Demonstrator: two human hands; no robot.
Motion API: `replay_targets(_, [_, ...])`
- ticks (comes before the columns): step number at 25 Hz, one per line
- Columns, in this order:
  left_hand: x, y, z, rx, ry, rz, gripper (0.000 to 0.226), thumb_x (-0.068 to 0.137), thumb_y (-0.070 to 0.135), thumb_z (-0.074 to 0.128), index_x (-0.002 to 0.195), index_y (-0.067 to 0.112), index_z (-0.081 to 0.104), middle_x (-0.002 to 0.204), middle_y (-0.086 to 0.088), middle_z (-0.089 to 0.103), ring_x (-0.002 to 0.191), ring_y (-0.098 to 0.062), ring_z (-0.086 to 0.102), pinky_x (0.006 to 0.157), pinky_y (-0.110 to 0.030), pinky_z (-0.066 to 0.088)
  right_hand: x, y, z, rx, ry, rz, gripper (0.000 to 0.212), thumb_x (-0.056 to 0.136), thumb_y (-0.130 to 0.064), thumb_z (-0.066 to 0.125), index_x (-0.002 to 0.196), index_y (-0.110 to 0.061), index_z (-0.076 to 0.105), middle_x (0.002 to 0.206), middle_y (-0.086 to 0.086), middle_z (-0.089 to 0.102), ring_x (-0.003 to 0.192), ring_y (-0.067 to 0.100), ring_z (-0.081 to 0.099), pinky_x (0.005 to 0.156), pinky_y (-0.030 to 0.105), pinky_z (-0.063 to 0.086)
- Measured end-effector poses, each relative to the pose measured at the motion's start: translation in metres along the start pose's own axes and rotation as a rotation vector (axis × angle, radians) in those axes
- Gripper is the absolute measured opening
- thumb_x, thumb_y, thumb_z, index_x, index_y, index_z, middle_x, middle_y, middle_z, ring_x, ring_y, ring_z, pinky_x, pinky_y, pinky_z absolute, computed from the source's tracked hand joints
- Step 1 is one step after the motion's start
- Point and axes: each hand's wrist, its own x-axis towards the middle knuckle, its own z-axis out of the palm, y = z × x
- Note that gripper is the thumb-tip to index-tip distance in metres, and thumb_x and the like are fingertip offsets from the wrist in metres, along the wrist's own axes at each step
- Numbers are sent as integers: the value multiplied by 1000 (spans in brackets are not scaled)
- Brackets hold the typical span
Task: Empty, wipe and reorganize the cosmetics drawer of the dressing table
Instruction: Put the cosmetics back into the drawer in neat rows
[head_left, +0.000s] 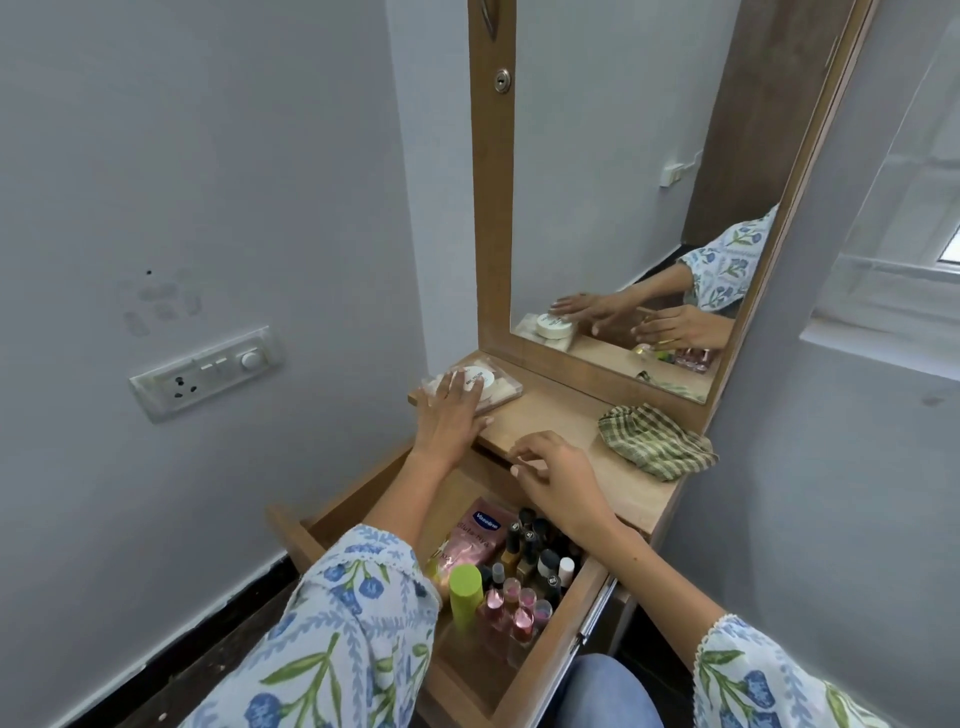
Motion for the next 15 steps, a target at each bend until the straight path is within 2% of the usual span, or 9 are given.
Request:
replay_targets(2, [7,3,-1,-112,30,-85,54,93,46,49,138,19,39,148,-20,30,142,-37,15,108,-59,21,1,2,-2,-16,12,-8,18,88,-9,62,104,-13,67,111,-1,61,96,11,60,84,26,53])
replay_targets(4, [11,6,-2,-232,77,-124,49,90,41,58,129,14,45,136,-22,43,133,-40,32,105,-53,31,2,6,-2,-26,20,-10,17,87,-10,63,103,-14,68,110,-1,61,95,10,59,82,23,52])
replay_targets(7, [11,7,-1,-414,221,-152,33,91,16,57,122,7,49,120,-22,55,110,-38,53,89,-44,47,2,10,-2,-35,24,-1,15,87,-11,63,101,-15,68,109,-3,61,93,7,59,79,13,48])
replay_targets(9, [10,5,2,-428,235,-163,44,89,15,58,132,14,46,129,-22,50,116,-39,50,91,-44,47,0,12,-1,-25,24,2,15,87,-11,63,100,-16,68,109,-3,62,93,6,59,79,14,49])
replay_targets(11, [13,3,6,-331,133,-139,65,88,27,64,145,27,33,151,-20,25,135,-37,29,106,-50,30,0,12,-2,-23,21,0,15,87,-11,63,100,-17,68,109,-3,61,93,6,59,82,20,52])
replay_targets(13, [19,3,8,-222,44,-75,64,89,35,61,146,28,31,157,-17,6,143,-33,14,114,-53,16,0,12,-3,-27,21,1,15,87,-12,63,100,-18,68,109,-4,61,94,6,59,82,21,52])
replay_targets(15, [22,6,9,-268,56,-70,54,89,33,61,138,19,43,154,-19,17,140,-36,22,114,-50,20,0,13,-3,-31,22,10,15,87,-11,63,99,-17,68,110,-4,61,95,7,59,80,19,51])
